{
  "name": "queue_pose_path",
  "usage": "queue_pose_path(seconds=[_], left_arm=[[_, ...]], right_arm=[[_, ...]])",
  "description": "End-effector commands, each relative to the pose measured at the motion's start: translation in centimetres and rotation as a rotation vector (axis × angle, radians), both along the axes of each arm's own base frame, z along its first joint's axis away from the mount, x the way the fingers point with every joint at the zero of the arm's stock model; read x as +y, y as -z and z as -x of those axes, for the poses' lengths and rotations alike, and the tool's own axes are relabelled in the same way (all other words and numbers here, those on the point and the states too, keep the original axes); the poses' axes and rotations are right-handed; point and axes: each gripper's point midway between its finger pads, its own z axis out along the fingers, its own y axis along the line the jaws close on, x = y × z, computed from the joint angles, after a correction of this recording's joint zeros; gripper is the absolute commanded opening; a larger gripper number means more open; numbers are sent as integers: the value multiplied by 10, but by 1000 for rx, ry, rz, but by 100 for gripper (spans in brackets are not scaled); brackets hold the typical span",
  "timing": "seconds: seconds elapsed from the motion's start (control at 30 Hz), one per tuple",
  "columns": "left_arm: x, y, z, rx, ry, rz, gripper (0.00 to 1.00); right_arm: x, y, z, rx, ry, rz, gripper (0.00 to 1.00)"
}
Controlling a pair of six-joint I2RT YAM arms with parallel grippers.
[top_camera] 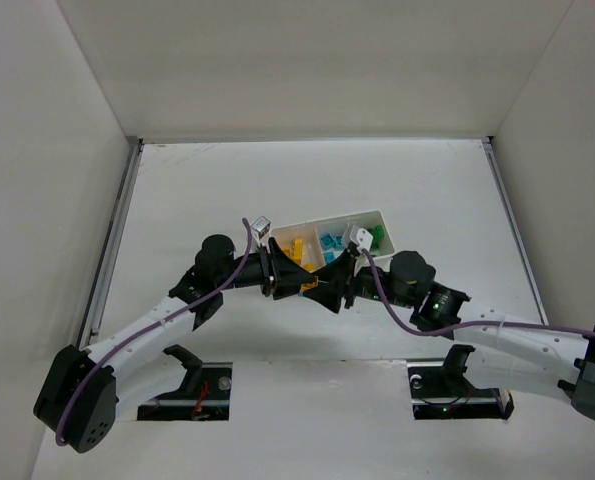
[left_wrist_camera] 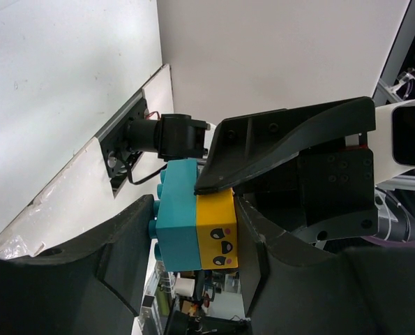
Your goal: Sort the legos into containers by color
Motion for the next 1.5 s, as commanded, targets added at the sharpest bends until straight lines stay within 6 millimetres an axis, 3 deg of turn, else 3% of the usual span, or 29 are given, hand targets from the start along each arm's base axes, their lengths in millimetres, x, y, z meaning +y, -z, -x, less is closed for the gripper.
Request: queue_pose_path(seconds=[0.0,0.33,0.57,0.67,0.77,0.87,1.0,1.07,1.23,1.47], left_arm=[[0,-19,-3,-96,6,46,23],[1,-20,-5,-98,-2,49,24],[13,-32,-27,-132,-123,67,51],[24,-45,-42,-194,-213,84,63],[37,-55,-55,-259,-304,84,68],[55,-54,-70,-315,-422,58,65],[71,-36,-77,-382,-521,-34,52],[72,-23,-76,-404,-548,-97,51],[52,-2,-66,-493,-537,-244,56],[34,2,-63,-598,-570,-382,58]], right_arm=[[2,-23,0,-34,-13,-88,55],[0,-23,-1,-23,-13,-90,33],[-3,-26,-8,3,26,-107,27],[-6,-21,-20,25,70,-102,26],[-7,-16,-35,46,129,-93,26],[-8,-12,-54,65,225,-99,25],[-12,-11,-86,92,380,-109,25],[-14,-13,-105,122,478,-134,25],[-14,-15,-134,181,639,-174,23],[-5,-24,-144,214,710,-223,23]])
